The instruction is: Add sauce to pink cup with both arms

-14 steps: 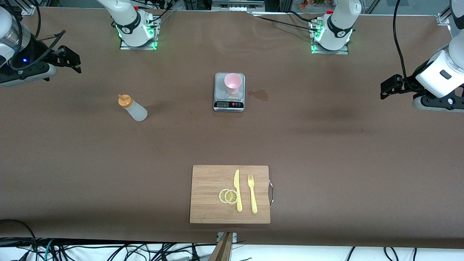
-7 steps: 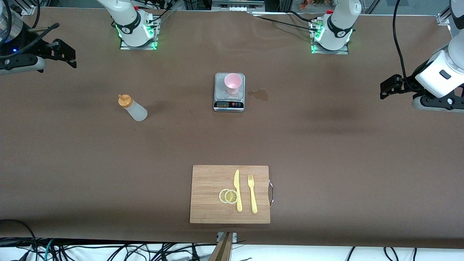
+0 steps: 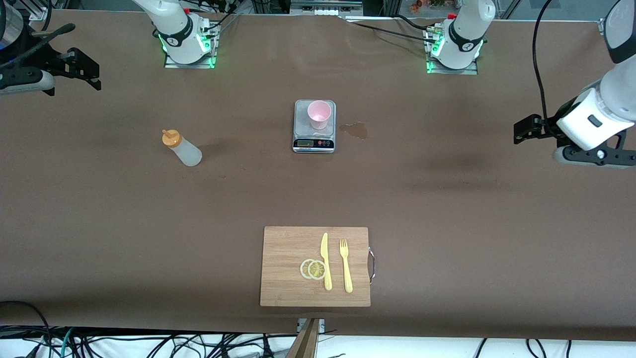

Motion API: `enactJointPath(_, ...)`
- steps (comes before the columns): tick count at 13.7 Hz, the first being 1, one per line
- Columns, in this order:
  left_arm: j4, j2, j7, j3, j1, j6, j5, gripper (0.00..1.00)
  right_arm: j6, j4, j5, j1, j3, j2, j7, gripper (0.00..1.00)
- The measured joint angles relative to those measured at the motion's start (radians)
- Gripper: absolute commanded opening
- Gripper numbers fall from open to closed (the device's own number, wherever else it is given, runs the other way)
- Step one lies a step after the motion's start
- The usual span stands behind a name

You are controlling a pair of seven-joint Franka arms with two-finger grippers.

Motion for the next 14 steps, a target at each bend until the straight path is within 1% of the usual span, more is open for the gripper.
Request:
enactJointPath(5, 0.002, 0.016, 0.0, -0.007, -0.054, 0.012, 0.0, 1.0, -0.003, 0.001, 0.0, 0.009, 0.005, 0.014, 0.0, 1.0)
enactJointPath(14, 0.008, 0.016, 0.0, 0.007, -0.051, 0.024, 0.0, 1.0, -0.001, 0.004, 0.0, 0.01, 0.005, 0.021, 0.02, 1.0)
